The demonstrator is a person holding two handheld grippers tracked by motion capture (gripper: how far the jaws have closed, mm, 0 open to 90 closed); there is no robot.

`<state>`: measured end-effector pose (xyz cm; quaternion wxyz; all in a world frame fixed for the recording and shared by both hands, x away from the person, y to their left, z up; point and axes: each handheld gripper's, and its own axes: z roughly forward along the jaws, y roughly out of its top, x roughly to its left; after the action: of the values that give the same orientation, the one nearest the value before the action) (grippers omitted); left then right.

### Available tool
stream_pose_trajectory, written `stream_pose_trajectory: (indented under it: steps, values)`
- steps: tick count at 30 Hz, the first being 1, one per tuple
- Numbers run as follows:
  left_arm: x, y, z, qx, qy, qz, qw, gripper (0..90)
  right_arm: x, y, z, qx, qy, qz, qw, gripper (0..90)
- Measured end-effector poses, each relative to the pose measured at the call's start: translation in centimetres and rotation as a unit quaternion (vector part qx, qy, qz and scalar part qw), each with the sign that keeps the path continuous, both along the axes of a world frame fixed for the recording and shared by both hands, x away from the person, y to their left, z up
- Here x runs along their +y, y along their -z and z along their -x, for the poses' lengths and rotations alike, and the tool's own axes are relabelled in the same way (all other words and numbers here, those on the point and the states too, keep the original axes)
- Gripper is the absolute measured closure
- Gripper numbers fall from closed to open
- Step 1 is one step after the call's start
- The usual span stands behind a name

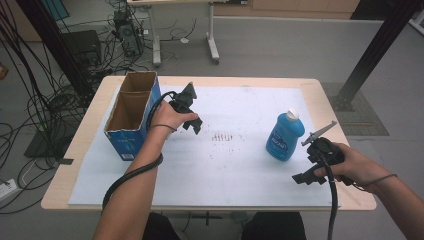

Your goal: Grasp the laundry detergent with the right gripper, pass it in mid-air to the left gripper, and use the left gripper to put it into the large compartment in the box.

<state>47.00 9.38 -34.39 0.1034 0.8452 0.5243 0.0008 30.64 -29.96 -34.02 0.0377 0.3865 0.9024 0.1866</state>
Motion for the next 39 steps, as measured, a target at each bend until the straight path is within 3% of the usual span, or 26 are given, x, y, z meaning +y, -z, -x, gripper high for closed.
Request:
stream_pose_trajectory:
  steps: [13,23,39]
  values:
    - [0.2,-0.4,1.9,0.001,-0.002,0.026,0.9997,11.6,-1.2,1.1,-0.4,-0.004,0.011,-0.006,0.9999,4.6]
    - [-0.1,-1.0,3.2,-0.009,0.002,0.026,0.9996,11.6,-2.0,2.0,-0.6,-0.013,0.019,-0.007,0.9997,4.5]
    - [0.2,-0.4,5.0,-0.009,0.001,0.034,0.9994,11.6,-2.9,3.3,-1.3,-0.019,0.031,-0.009,0.9993,4.5]
